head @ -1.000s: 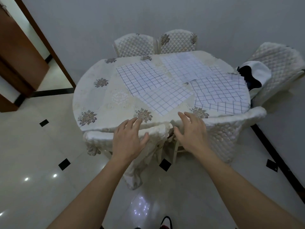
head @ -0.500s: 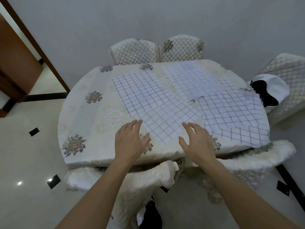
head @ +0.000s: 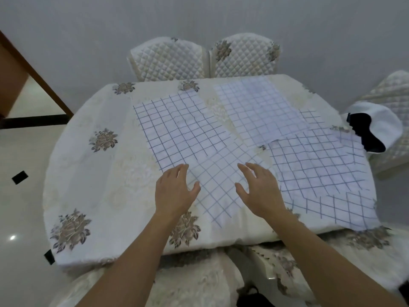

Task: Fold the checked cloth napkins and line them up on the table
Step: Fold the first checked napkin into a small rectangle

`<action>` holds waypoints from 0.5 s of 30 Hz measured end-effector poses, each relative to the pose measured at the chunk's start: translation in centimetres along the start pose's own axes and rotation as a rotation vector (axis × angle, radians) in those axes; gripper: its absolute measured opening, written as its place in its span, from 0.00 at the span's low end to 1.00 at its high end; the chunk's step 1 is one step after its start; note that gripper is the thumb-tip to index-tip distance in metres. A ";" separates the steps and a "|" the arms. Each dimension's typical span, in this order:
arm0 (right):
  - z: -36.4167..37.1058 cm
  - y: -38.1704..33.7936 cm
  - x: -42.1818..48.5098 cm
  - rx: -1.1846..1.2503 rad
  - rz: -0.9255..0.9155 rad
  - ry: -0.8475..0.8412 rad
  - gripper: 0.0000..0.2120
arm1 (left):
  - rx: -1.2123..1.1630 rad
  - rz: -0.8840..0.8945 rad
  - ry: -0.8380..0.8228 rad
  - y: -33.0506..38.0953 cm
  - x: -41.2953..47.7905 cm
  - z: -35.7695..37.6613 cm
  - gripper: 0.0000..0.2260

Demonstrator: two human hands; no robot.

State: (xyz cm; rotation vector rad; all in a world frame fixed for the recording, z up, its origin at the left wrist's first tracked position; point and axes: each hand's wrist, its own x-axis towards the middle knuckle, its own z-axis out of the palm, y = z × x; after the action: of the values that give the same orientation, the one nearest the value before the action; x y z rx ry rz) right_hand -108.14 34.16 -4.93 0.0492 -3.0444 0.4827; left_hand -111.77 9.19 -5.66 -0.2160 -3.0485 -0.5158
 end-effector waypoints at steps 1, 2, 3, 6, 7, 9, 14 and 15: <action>0.0 0.8 0.5 -0.008 -0.007 -0.011 0.27 | -0.009 0.005 -0.003 0.6 0.3 0.6 0.30; 0.1 1.7 1.0 -0.017 -0.016 -0.029 0.26 | -0.015 0.007 -0.011 1.3 0.5 1.3 0.30; 0.2 2.6 1.5 -0.030 -0.034 -0.045 0.25 | -0.021 0.008 -0.027 2.1 0.4 2.2 0.31; 0.7 5.9 2.8 -0.059 -0.123 -0.053 0.25 | -0.046 0.019 -0.088 4.7 -0.6 5.2 0.34; 1.1 7.2 3.3 -0.061 -0.156 -0.062 0.25 | -0.047 0.025 -0.105 5.7 -1.0 6.2 0.34; 1.9 9.6 4.1 -0.066 -0.238 -0.106 0.25 | -0.031 0.046 -0.119 7.5 -1.7 8.0 0.33; 4.5 14.7 5.8 -0.018 -0.505 -0.248 0.24 | 0.096 0.018 -0.182 10.7 -2.5 12.3 0.34; 5.1 15.5 6.1 -0.014 -0.554 -0.261 0.24 | 0.116 0.005 -0.205 11.2 -2.6 13.0 0.35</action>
State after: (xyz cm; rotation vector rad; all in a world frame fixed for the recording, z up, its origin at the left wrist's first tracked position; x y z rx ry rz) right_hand -115.11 47.22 -14.14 0.9922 -3.0688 0.4306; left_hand -107.81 23.67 -14.49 -0.2882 -3.2625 -0.3337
